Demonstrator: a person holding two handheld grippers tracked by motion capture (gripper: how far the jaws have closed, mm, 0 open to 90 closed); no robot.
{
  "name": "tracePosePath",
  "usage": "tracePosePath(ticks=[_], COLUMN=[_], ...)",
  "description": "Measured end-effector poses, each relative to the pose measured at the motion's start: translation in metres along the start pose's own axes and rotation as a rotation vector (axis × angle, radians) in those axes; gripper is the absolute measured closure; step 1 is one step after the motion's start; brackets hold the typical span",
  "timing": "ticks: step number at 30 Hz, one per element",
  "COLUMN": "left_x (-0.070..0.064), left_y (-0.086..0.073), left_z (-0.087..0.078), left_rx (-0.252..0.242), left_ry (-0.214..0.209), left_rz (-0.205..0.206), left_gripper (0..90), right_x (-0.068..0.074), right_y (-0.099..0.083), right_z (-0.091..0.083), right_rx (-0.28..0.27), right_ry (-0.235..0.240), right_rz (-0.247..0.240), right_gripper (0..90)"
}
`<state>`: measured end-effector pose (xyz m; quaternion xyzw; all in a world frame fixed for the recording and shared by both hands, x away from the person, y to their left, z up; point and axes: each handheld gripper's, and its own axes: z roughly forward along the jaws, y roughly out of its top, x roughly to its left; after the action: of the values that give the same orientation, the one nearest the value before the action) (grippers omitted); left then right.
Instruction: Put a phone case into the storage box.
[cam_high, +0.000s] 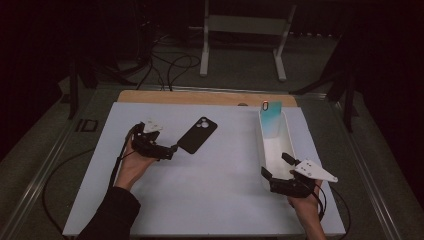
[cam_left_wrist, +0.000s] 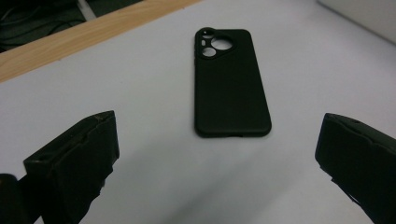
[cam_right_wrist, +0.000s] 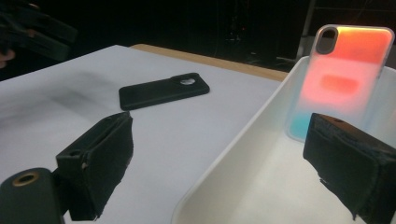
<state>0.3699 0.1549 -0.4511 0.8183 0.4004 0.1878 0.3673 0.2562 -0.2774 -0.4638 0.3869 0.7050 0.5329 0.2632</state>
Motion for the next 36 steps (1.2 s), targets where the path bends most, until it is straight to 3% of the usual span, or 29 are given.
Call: tracePosePath(ticks=[2,4,5,11,24,36], left_x=[-0.003,-0.003,-0.006,-0.008,-0.011,-0.011], left_y=[0.008,0.008,0.015,0.021,0.027,0.026], left_z=[0.014,0.014,0.027,0.053,0.095,0.128], left_rx=[0.012,0.012,0.039,0.109,0.2,0.298], left_ry=[-0.021,-0.021,-0.028,-0.054,-0.076,-0.074], left_rz=[0.019,0.019,0.032,0.067,0.005,-0.017], left_gripper=[0.0,0.0,0.0,0.0,0.0,0.0], right_x=[0.0,0.0,0.0,-0.002,0.001,-0.003], right_y=[0.0,0.0,0.0,0.0,0.001,0.0], right_z=[0.0,0.0,0.0,-0.003,0.001,-0.001], right_rx=[0.001,0.001,0.001,-0.009,-0.011,-0.021], right_ry=[0.0,-0.001,-0.001,-0.01,-0.002,-0.009], right_rz=[0.001,0.003,0.003,0.015,0.016,0.032], right_gripper=[8.7,8.7,8.7,8.7,8.7,8.7])
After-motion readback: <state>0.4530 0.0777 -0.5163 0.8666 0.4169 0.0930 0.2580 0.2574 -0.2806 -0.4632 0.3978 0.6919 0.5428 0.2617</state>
